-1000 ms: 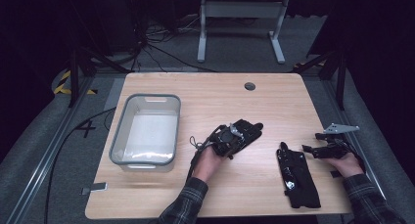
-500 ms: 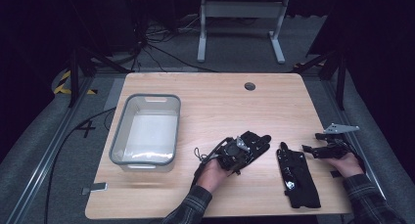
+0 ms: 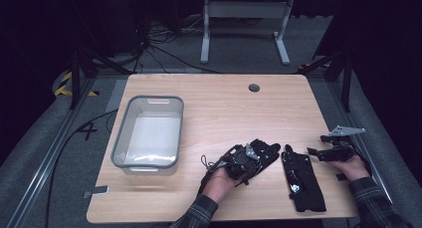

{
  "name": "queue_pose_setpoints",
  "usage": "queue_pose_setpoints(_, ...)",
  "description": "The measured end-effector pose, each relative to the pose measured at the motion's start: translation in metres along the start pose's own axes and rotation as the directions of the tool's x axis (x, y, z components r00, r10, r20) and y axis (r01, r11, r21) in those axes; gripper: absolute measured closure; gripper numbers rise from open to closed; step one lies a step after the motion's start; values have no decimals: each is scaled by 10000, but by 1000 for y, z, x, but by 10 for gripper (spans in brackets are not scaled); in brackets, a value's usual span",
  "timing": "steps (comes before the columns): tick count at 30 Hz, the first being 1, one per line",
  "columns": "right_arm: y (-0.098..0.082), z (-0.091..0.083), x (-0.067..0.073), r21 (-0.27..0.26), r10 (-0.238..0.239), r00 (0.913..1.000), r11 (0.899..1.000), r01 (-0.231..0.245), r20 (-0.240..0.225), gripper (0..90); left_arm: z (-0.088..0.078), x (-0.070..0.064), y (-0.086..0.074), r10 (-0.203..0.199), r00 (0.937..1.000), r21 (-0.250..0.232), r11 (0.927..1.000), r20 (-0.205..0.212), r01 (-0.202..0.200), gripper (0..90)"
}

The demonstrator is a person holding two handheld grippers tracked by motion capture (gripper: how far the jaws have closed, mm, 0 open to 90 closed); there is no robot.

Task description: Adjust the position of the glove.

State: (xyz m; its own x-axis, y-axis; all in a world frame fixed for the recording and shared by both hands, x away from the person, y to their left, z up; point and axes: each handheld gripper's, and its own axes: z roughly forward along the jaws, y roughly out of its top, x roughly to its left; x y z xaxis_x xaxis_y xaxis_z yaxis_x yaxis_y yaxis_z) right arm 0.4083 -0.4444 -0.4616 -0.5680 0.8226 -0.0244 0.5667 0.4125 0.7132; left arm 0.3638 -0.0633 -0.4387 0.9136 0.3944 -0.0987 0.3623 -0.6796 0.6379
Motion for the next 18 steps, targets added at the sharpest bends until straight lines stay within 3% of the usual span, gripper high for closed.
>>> queue_pose_setpoints(2,0,0,0,2,0,10000,10000,0,0,160,-7,4,2,-43,9999,-156,9999,-110,42,896)
queue_pose_setpoints(4,0,0,0,1,1,10000,10000,-1,-1,160,-14,13,4,-117,9984,-247,9996,-561,103,897)
queue_pose_setpoints(7,0,0,0,1,0,10000,10000,0,1,160,-16,28,3,-291,9926,-150,9995,-1178,275,898)
queue_pose_setpoints(9,0,0,0,-1,-1,10000,10000,1,-1,160,-15,41,-2,-597,9874,0,9982,-1468,604,898)
queue_pose_setpoints(13,0,0,0,0,-3,10000,10000,3,0,160,-9,50,-10,-880,9841,471,9942,-1543,963,898)
queue_pose_setpoints(18,0,0,0,-6,17,10000,10000,-17,6,160,-9,45,-12,-695,9881,683,9945,-1373,795,897)
